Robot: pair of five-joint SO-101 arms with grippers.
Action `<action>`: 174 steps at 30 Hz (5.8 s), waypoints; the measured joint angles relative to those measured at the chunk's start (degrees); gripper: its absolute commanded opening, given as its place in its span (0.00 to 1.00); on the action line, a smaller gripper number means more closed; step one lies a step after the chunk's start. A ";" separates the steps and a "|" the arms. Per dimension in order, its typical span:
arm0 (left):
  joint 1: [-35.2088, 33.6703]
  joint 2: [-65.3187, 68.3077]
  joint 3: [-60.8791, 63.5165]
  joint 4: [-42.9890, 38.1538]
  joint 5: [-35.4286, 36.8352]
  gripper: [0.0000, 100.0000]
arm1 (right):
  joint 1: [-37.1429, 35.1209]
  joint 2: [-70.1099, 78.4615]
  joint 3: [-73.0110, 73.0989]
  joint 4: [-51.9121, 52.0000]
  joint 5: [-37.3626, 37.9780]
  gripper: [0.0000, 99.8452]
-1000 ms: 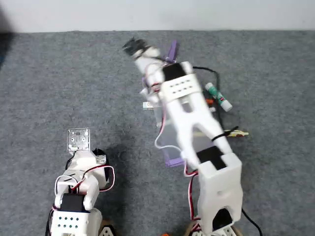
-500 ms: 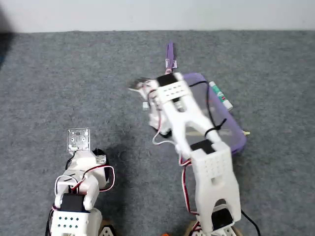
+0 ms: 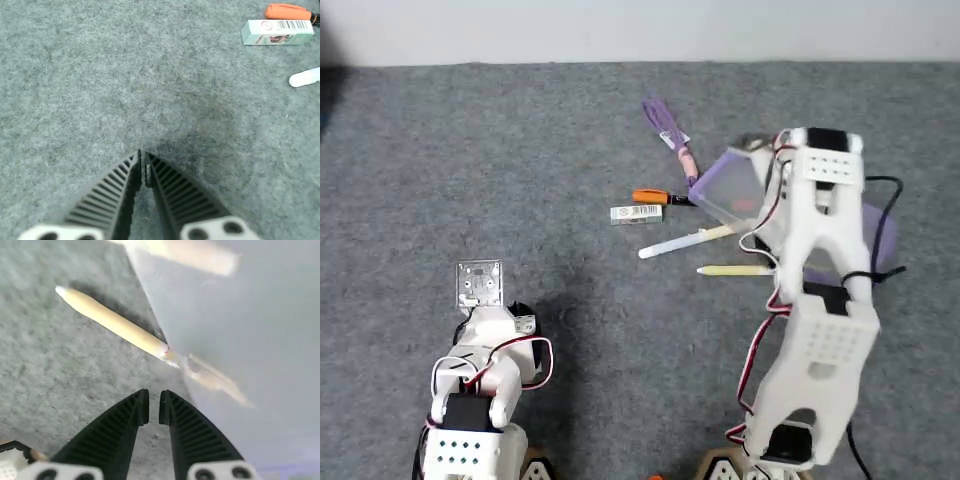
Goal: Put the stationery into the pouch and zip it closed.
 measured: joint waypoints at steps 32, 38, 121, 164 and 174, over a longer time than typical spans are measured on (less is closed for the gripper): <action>0.00 0.00 0.00 0.00 0.00 0.01 | -15.74 9.41 0.00 -37.89 -5.98 0.06; 0.00 0.00 0.00 0.00 0.00 0.01 | -13.98 7.47 0.00 -21.98 -5.45 0.06; 0.00 0.00 0.00 0.00 0.00 0.01 | -4.75 -30.42 -15.38 0.18 -1.76 0.01; 0.00 0.00 0.00 0.00 0.00 0.01 | -26.99 -46.51 -16.00 0.09 -17.32 0.01; -1.76 0.00 -6.77 13.98 -14.95 0.02 | -32.26 -43.96 -16.00 0.18 -19.69 0.01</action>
